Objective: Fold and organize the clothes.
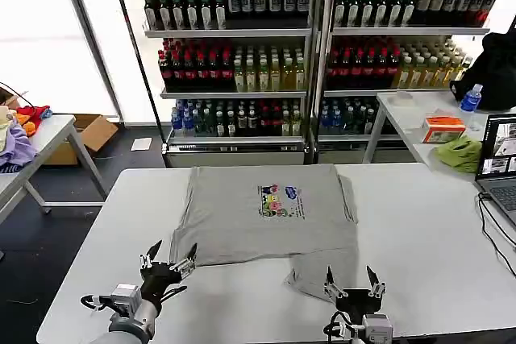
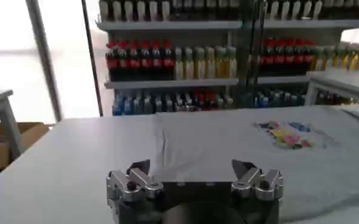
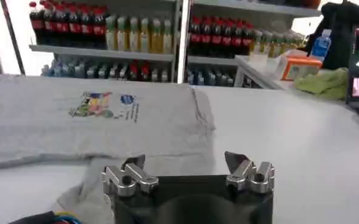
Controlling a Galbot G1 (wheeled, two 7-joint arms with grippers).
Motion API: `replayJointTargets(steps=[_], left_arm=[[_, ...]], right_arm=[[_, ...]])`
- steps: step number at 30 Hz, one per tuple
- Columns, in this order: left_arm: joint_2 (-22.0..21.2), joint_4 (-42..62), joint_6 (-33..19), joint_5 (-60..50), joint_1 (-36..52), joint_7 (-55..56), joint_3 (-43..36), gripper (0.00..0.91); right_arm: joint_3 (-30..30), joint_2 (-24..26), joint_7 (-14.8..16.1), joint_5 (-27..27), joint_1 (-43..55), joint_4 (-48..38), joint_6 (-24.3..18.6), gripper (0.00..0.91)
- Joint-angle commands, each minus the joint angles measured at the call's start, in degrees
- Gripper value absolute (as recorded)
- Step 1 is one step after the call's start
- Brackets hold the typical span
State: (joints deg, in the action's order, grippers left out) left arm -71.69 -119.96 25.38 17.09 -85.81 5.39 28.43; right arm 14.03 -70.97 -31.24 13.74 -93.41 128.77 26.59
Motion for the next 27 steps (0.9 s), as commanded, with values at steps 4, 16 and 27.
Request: replayJointTargets(steps=[4, 16, 27], left_arm=[[1.5, 5.0, 1.6, 1.8, 0.2, 0.1, 0.4, 0.907], [1.0, 5.2, 1.6, 1.7, 0.2, 0.1, 0.2, 0.907], [0.4, 5.5, 1.6, 1.8, 0.2, 0.0, -0.2, 0.907]], right_arm=[[-0.3, -0.3, -0.7, 0.5, -0.5, -1.7, -0.4, 0.907], [-0.2, -1.1, -0.7, 1.0, -0.8, -3.3, -1.4, 0.907], [-0.3, -1.6, -0.6, 1.5, -1.2, -4.2, -1.8, 0.907]])
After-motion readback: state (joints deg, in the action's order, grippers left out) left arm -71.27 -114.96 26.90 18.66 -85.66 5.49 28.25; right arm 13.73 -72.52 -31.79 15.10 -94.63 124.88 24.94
